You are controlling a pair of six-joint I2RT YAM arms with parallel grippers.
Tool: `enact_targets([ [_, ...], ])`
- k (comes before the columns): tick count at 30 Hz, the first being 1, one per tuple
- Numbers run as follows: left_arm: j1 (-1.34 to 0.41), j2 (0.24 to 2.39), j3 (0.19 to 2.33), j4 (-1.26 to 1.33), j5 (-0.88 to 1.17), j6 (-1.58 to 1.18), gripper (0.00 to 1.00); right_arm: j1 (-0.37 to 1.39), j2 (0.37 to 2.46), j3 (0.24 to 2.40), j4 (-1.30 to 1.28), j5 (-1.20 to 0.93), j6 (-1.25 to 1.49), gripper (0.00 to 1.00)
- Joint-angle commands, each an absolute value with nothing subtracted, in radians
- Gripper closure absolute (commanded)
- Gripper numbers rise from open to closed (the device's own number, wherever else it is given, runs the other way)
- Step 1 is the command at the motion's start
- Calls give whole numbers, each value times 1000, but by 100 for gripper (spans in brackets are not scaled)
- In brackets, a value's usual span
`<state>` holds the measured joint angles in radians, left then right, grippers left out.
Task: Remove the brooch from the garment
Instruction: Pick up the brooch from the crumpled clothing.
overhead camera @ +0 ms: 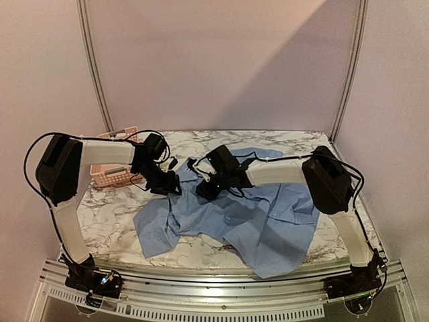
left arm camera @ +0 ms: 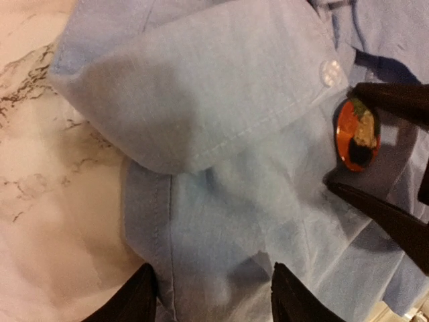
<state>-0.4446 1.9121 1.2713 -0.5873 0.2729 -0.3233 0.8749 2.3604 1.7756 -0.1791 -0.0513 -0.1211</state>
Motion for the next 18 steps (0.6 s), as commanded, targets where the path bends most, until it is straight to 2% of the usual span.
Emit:
enact_targets([
  [1,-435,1925,1290,-601,275,-319,43,890,2407,1795,-204,-8,-153,43],
  [8,-434,1913,1289,-592,284,-320,43,891,2420,1783,-164,133,-135,58],
  [11,-435,1911,1289,-588,291,-320,43,897,2411,1755,-118,159,-144,61],
  [18,-434,1896,1287,-573,295,-319,43,923,2368,1684,-10,250,-188,50],
])
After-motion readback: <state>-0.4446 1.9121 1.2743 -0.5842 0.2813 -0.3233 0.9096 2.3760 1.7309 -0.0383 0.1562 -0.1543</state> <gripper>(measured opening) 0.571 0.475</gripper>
